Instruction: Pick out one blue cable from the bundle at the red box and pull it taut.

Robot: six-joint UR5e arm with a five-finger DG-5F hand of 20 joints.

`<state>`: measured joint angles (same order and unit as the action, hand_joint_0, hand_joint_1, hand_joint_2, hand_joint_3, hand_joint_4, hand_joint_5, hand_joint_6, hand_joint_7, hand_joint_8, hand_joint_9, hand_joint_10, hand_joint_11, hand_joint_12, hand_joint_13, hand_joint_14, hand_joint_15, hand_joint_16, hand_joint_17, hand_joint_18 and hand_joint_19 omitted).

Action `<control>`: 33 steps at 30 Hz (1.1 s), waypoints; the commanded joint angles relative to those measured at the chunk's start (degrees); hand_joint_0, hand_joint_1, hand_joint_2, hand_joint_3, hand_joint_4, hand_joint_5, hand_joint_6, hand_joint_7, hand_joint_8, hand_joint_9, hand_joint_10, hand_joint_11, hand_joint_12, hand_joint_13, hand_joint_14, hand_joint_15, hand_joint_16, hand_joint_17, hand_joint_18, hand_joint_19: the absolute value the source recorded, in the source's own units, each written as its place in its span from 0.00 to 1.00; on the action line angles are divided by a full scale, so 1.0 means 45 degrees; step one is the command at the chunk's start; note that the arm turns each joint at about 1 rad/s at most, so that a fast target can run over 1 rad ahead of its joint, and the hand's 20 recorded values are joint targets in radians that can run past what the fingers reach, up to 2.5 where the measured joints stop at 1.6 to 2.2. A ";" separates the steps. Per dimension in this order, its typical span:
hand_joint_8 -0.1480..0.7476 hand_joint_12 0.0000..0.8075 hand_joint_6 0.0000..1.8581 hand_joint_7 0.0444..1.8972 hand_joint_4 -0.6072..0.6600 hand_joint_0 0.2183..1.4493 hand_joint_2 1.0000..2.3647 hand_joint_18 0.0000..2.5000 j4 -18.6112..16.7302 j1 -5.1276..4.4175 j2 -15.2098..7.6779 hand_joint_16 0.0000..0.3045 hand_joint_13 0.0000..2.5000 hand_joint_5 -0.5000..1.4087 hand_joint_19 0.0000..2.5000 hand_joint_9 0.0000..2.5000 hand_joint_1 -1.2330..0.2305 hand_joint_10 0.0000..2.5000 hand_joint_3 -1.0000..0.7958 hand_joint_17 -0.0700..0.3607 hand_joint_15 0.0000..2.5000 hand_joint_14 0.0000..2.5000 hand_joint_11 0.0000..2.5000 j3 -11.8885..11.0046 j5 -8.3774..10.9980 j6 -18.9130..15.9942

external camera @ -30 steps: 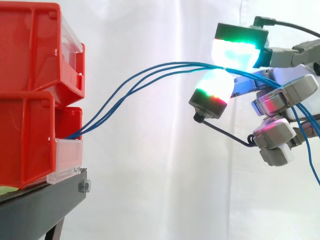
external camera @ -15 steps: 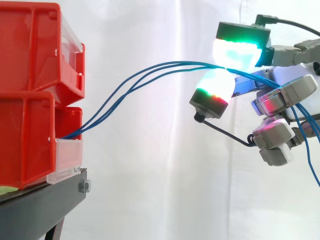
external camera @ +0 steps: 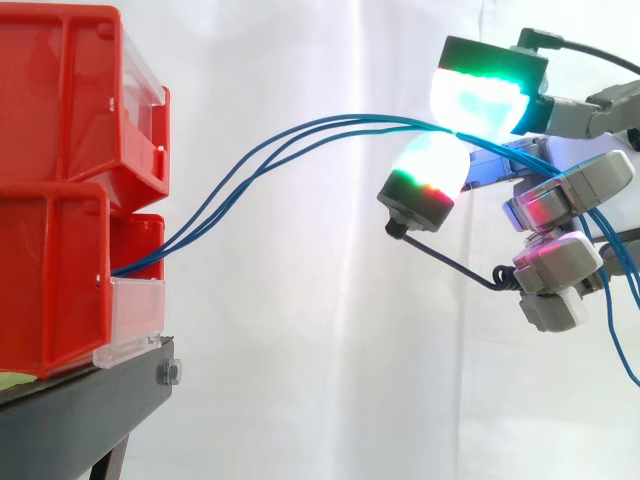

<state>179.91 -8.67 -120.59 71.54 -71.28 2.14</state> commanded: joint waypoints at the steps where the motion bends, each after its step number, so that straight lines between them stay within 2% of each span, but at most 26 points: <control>1: 0.39 0.44 0.51 0.48 0.19 0.46 0.00 0.38 0.0039 -0.0007 -0.0018 0.16 0.51 0.19 0.35 0.64 0.27 0.01 0.28 0.42 0.39 0.01 0.61 -0.0019 0.0000 -0.0006; 5: 0.39 0.43 0.51 0.50 0.20 0.45 0.00 0.38 0.0039 0.0012 0.0002 0.16 0.52 0.20 0.35 0.64 0.25 0.01 0.28 0.42 0.39 0.01 0.61 0.0000 0.0000 -0.0006; 10: 0.40 0.44 0.50 0.50 0.30 0.38 0.00 0.39 0.0058 -0.0007 0.0002 0.16 0.53 0.20 0.36 0.67 0.28 0.01 0.28 0.42 0.40 0.01 0.61 0.0000 0.0000 -0.0006; 13: 0.39 0.44 0.50 0.51 0.31 0.37 0.00 0.39 0.0058 -0.0007 -0.0018 0.16 0.54 0.20 0.36 0.67 0.29 0.01 0.28 0.42 0.40 0.01 0.62 -0.0019 0.0000 -0.0006; 21: 0.42 0.47 0.48 0.48 0.33 0.25 0.00 0.41 0.0058 -0.0027 0.0002 0.18 0.55 0.21 0.36 0.68 0.42 0.01 0.28 0.45 0.39 0.01 0.61 0.0000 0.0019 -0.0006; 33: 0.43 0.50 0.47 0.49 0.35 0.22 0.00 0.42 0.0058 -0.0027 0.0002 0.19 0.56 0.21 0.35 0.69 0.43 0.01 0.28 0.47 0.39 0.01 0.59 0.0000 0.0019 -0.0006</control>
<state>180.17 -8.79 -120.60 71.54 -71.19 2.11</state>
